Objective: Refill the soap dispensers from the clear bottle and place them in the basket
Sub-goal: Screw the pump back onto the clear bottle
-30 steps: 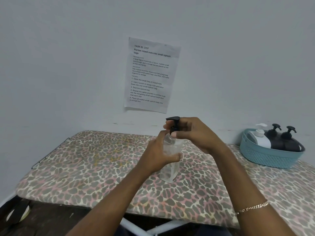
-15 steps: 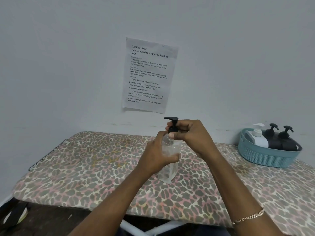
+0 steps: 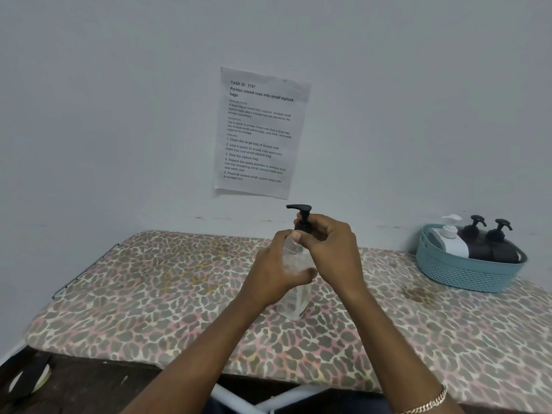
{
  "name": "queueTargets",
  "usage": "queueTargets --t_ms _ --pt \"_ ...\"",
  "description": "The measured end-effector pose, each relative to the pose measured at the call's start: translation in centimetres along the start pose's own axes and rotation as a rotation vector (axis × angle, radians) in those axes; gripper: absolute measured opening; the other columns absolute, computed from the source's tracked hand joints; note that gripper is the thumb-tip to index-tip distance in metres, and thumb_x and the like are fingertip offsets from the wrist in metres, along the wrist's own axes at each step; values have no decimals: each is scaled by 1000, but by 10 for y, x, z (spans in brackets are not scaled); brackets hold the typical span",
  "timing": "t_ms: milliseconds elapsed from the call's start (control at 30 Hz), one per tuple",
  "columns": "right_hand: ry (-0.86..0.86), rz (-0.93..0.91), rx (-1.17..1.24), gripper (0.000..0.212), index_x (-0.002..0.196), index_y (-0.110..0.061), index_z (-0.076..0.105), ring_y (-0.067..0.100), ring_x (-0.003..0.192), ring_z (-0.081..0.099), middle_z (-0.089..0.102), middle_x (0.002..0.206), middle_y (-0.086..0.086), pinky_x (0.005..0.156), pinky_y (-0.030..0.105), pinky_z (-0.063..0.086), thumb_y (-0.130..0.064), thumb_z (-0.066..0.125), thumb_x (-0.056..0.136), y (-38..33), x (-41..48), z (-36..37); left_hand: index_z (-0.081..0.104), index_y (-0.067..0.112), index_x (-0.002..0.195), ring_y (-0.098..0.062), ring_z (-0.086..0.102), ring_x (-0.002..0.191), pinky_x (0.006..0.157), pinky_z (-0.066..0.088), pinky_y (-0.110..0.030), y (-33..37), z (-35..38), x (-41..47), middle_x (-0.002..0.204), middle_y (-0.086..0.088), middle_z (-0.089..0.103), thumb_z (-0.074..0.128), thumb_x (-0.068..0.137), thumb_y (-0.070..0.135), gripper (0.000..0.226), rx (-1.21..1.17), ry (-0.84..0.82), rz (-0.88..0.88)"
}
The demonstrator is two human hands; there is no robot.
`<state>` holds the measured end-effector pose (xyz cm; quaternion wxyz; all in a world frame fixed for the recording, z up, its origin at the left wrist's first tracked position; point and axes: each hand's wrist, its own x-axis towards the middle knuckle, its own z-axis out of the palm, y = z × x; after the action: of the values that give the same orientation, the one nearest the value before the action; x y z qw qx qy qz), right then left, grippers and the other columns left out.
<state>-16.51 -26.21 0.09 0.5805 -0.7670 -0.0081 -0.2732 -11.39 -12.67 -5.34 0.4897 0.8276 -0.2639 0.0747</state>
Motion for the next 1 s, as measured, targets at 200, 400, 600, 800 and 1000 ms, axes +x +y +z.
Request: queueTargets --t_ms 200,400,600,800,1000 --pt "-12 -28 -129 19 108 -24 77 -4 95 68 74 103 -13 82 11 46 -25 80 89 0 1 -2 44 50 146 -3 64 118 95 57 -34 1 -4 -8 131 20 66 88 69 63 89 -74 -37 22" --pt "-20 -26 -177 13 100 -22 78 3 96 69 71 103 -8 81 16 47 -25 80 87 0 8 -12 37 64 143 4 56 127 93 48 -10 7 -14 -11 134 34 57 94 69 53 94 -98 -132 -12" --pt "19 -31 -189 15 100 -21 77 5 96 70 72 102 -9 84 20 51 -25 81 86 4 11 -26 38 59 151 -4 57 131 109 53 -40 15 -14 0 144 26 57 94 70 53 99 -91 -222 15" --pt "54 -41 -211 14 101 -20 76 1 94 69 73 102 -11 79 15 48 -24 80 87 4 23 -54 36 52 155 -7 56 135 110 52 -46 26 6 25 149 18 56 92 61 68 111 -68 -262 29" --pt "98 -66 -292 14 102 -18 79 2 92 71 77 100 -9 81 18 51 -23 78 88 7 50 -100 38 44 156 -7 62 129 108 54 -43 43 40 64 146 14 60 95 67 53 105 -75 -316 30"
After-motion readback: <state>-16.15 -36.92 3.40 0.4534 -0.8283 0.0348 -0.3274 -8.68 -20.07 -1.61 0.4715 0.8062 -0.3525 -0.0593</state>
